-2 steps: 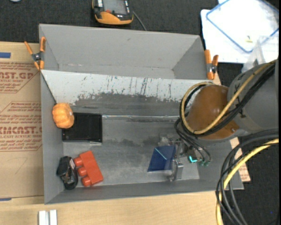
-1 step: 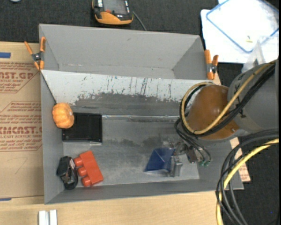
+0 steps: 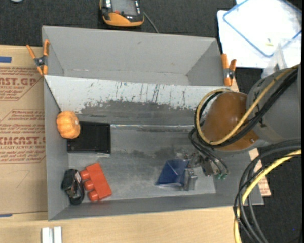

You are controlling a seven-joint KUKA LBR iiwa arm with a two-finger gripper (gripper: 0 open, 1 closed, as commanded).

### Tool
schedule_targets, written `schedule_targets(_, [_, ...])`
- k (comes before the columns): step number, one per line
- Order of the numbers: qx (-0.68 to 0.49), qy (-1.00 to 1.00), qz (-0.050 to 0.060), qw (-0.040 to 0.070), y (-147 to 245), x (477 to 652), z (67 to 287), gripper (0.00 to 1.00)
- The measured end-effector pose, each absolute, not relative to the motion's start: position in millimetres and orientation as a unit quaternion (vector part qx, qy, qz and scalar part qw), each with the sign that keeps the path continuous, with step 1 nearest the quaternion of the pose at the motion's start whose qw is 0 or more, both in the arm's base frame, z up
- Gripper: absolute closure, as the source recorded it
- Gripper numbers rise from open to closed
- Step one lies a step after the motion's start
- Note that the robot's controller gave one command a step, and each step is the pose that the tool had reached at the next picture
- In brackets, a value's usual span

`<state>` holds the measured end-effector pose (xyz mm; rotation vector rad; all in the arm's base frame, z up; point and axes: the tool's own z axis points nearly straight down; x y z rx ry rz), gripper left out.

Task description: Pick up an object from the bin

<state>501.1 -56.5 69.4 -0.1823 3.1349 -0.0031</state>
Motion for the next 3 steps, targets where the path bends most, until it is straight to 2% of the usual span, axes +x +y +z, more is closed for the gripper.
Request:
schedule_targets(1, [-0.069,0.998,0.0,0.001,-40,501.7,74,1.0])
schedule_targets(2, [-0.068,0.998,-0.001,0.001,-40,502.0,72,1.0])
schedule_targets(3, [-0.104,0.995,-0.001,0.005,-53,540.3,136,0.0])
